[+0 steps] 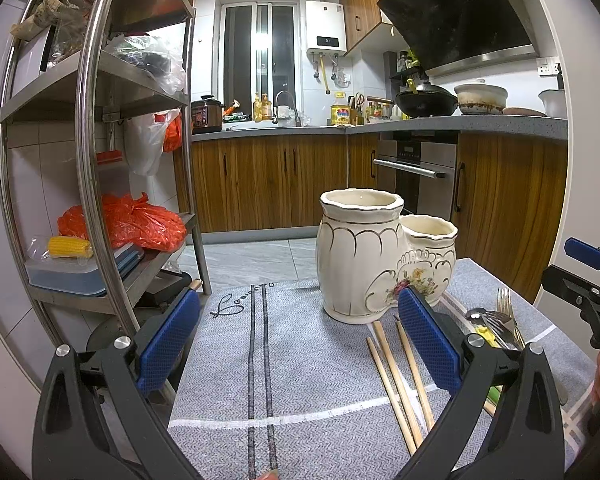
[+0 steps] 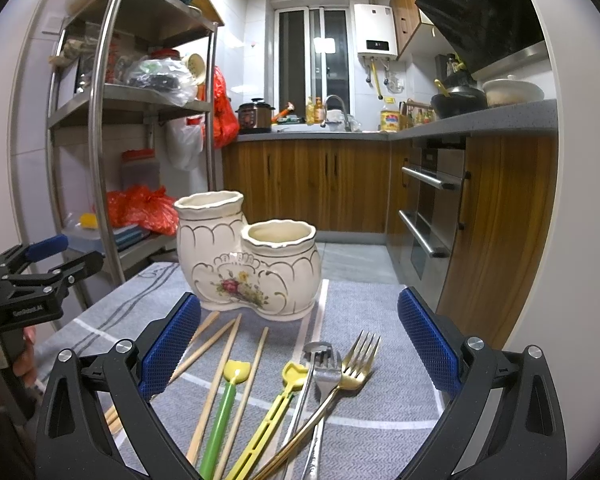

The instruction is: Organize utensils

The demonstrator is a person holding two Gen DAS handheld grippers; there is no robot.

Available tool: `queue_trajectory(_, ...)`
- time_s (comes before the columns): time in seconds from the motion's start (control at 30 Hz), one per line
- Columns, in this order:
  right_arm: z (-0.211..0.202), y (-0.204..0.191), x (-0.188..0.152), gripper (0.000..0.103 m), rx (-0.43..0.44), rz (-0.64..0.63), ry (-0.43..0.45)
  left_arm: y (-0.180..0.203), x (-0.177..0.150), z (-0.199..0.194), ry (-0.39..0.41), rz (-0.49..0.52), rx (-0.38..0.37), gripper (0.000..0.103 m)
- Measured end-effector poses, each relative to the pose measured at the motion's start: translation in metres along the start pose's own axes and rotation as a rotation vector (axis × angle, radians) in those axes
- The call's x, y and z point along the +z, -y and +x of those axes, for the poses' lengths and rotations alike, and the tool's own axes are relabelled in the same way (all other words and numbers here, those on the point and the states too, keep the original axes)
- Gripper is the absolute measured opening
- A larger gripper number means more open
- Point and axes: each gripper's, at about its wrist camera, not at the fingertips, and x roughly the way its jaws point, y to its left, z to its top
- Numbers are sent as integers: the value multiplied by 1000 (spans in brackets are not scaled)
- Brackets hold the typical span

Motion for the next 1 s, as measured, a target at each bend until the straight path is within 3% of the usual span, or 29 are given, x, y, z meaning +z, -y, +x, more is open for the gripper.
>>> queue_trajectory(1.0,4,4,-5,98,-4,6,-4,0,0,1,-5,1,0,98)
